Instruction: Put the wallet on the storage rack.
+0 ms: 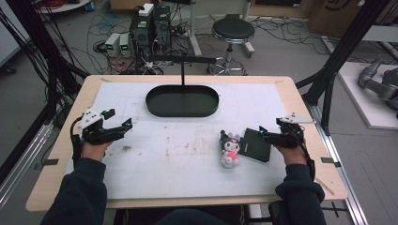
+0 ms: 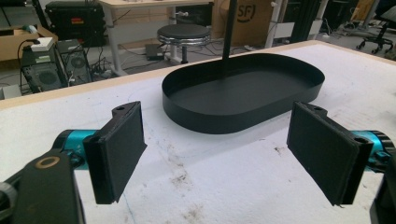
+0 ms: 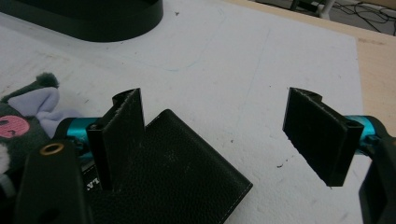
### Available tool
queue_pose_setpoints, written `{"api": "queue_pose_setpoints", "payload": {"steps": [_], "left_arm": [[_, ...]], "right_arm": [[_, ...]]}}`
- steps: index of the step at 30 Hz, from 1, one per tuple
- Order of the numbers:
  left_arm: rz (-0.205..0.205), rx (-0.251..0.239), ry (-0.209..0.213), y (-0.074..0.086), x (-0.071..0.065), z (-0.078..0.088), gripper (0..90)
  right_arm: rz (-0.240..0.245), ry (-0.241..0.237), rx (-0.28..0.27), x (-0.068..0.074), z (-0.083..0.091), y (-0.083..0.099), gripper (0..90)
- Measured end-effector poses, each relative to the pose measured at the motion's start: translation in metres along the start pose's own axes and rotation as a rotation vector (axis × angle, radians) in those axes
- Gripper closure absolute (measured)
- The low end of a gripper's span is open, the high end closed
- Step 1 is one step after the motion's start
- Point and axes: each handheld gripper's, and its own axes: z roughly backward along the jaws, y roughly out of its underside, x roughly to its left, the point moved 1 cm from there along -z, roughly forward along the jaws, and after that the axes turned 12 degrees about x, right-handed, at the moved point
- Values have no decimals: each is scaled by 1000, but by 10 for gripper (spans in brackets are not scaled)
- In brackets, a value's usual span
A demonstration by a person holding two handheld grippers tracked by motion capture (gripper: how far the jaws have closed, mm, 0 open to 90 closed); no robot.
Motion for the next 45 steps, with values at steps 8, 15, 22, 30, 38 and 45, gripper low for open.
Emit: {"api": "queue_pose_setpoints", "payload": {"steps": [8,15,22,30,38,45], "left_arm": [[-3,10,0,0,0,-1,193],[-5,3,-1,0,-1,0,193],[-19,16,11,1,-6,-1,195],[-17,44,19,3,-6,-11,203],[-14,60,12,4,-6,-14,205],[-21,69,12,4,-6,-13,205]], "right_arm": [[-9,-4,-6,-1,0,0,212],[-41,1,2,-3,2,5,214],[-97,-15,55,-7,-2,12,304],[-129,-79,160,-11,-10,26,385],[-151,-119,273,-9,-26,33,377],[-191,-144,286,-13,-26,36,386]]}}
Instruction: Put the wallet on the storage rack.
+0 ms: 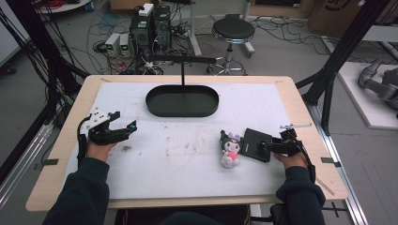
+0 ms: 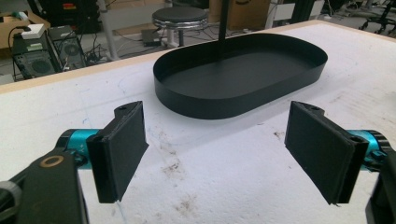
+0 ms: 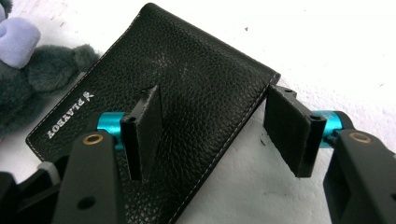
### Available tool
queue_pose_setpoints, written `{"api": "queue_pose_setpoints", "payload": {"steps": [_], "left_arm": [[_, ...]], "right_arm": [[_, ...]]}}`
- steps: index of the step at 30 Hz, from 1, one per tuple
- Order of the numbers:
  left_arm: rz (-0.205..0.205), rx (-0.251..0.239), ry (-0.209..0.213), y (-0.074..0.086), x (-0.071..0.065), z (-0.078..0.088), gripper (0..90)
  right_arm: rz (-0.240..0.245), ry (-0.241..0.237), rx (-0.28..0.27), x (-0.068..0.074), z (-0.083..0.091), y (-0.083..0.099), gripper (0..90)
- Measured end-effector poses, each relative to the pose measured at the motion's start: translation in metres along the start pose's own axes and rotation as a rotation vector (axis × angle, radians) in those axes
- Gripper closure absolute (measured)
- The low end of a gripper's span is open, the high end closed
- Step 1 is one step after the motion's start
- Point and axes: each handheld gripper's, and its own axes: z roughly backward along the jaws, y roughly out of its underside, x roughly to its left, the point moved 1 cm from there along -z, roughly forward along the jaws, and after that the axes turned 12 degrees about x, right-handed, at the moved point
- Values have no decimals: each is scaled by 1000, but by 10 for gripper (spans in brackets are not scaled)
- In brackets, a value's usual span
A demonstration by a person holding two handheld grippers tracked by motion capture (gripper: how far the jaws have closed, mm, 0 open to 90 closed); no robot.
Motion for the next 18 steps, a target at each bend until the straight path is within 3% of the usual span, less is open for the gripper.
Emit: {"api": "queue_pose_setpoints", "payload": {"steps": [6,7,9,11,12,14,16,18], "left_arm": [[5,4,-2,1,1,-1,205],[6,7,1,0,1,-1,207],[3,7,2,1,0,-2,208],[-3,13,3,1,-1,-3,211],[-3,15,2,1,-1,-3,211],[-3,17,3,1,-1,-3,211],[-7,19,2,1,-1,-3,212],[-3,17,-2,1,-1,-2,212]], "right_arm": [[-33,-2,15,1,1,-2,436],[-24,-11,14,1,1,-2,493],[-19,-14,13,1,1,-2,509],[-33,-32,7,0,1,-3,584],[-46,-43,3,-2,3,-3,665],[-48,-69,-4,-5,3,-4,712],[-41,-61,-8,-4,3,-4,740],[-4,-33,-26,-2,7,-8,791]]}}
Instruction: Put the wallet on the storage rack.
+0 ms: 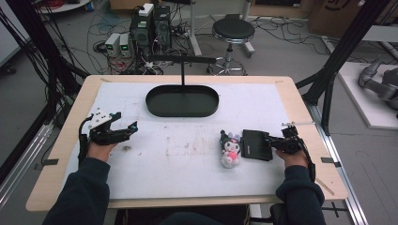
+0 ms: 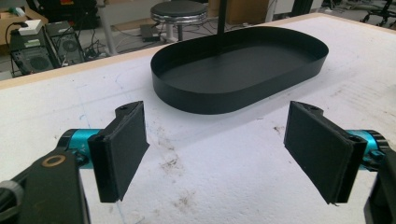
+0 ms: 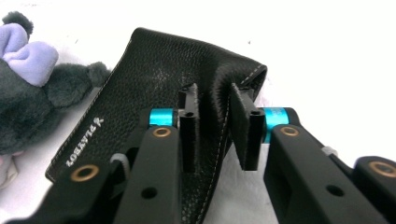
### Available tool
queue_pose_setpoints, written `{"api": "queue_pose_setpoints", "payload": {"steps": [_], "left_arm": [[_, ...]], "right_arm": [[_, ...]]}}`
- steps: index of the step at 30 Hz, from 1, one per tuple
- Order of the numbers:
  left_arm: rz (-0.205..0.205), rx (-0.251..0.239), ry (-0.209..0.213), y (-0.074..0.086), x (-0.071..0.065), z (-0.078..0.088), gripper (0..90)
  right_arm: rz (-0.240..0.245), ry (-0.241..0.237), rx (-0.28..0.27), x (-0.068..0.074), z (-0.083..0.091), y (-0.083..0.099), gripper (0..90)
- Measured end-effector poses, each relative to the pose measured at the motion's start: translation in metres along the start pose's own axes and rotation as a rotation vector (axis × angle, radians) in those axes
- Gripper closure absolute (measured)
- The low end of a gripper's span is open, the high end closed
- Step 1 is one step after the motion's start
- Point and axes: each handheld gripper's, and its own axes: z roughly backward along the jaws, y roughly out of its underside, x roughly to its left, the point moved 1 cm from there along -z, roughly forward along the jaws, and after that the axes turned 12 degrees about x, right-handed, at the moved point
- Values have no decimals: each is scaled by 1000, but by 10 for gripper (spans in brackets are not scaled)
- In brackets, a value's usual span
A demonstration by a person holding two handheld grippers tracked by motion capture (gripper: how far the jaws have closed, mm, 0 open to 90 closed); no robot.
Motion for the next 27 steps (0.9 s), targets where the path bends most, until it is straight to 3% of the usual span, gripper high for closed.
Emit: {"api": "queue_pose_setpoints", "payload": {"steps": [3,5,7,9,11,12,13,15,17,18,19,21,23,27], "left_arm": [[6,5,-4,0,1,0,212],[5,12,-4,1,1,0,212],[2,14,-3,1,0,-1,213],[1,16,-4,1,-1,-1,213],[1,15,-5,1,-1,0,214],[1,15,-8,2,-1,0,214],[4,16,-8,2,0,1,216],[8,16,-8,2,1,1,216],[10,16,-7,2,1,0,216],[10,16,-7,2,1,0,216],[5,19,-6,2,0,0,218],[1,19,-4,2,-1,-1,221],[0,20,-3,2,-1,-2,222],[4,23,-6,3,0,-2,224]], "right_arm": [[109,125,-51,4,10,-7,798],[172,177,-68,5,12,-11,795],[196,194,-67,6,6,-13,758],[161,204,-44,3,0,-13,707],[91,158,-40,-3,-1,-12,558],[91,158,-40,-3,-1,-12,558],[31,101,-30,-9,2,-7,507],[-6,36,-7,-13,1,-1,473],[0,-5,19,-15,-4,3,550],[0,-5,19,-15,-4,3,550],[10,-16,12,-15,-3,2,613],[27,20,-7,-14,-1,1,758],[31,31,-12,-13,2,0,828],[78,70,-48,-7,9,-3,857]]}}
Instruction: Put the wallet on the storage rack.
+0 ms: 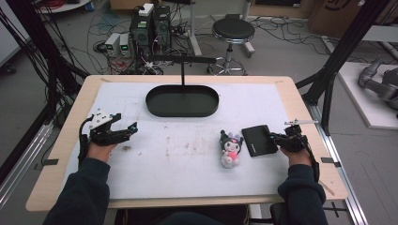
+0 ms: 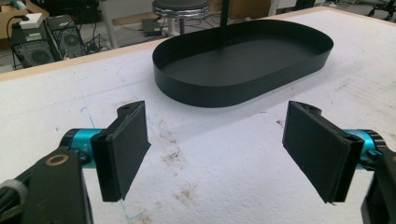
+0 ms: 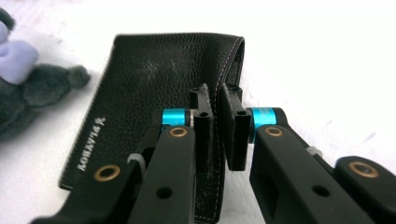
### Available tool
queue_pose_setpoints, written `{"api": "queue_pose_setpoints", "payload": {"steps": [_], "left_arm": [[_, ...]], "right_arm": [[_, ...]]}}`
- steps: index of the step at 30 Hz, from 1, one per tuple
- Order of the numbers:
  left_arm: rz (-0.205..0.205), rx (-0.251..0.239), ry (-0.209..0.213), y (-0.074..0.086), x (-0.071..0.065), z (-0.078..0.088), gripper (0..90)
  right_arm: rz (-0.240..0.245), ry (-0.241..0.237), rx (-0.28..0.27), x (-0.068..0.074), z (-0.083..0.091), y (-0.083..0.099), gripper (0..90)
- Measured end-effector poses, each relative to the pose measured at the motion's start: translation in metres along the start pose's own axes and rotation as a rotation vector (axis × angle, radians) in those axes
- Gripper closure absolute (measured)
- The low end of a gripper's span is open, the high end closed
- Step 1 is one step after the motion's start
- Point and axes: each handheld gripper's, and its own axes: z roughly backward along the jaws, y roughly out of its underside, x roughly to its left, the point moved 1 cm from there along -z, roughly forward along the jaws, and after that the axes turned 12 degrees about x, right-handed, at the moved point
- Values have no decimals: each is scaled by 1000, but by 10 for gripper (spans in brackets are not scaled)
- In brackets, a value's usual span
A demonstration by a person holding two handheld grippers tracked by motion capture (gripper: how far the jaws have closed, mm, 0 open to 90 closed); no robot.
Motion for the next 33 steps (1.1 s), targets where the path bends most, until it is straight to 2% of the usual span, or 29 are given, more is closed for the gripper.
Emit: {"api": "queue_pose_setpoints", "payload": {"steps": [4,5,6,8,9,10,13,14,17,18,21,24,27,30,33], "left_arm": [[7,-2,-1,0,1,1,224],[7,-2,-1,0,1,1,224],[7,0,-1,0,1,1,224],[7,1,-1,0,1,1,224],[5,3,0,1,1,1,224],[6,3,-2,1,2,1,224],[11,1,-3,1,2,1,224],[10,1,-3,1,2,1,224],[8,2,-3,1,2,1,224],[6,5,-3,1,1,1,224],[7,4,-2,1,2,1,224],[11,5,-3,1,2,1,224],[10,4,-1,1,2,1,224],[12,4,-3,1,2,1,224],[9,11,0,1,2,0,225]], "right_arm": [[25,57,-89,4,23,-8,870],[25,57,-89,4,23,-8,870],[57,114,-123,8,35,-11,876],[90,174,-145,11,45,-14,883],[90,174,-145,11,45,-14,883],[125,230,-151,16,53,-17,888],[195,308,-131,26,58,-21,890],[216,317,-122,30,59,-23,890],[233,299,-113,37,58,-27,890],[243,279,-101,41,54,-29,890],[257,263,-75,43,46,-30,890],[238,203,-83,44,42,-31,890],[237,176,-82,46,41,-32,890],[204,131,-113,45,45,-32,890],[187,114,-121,44,47,-32,890]]}}
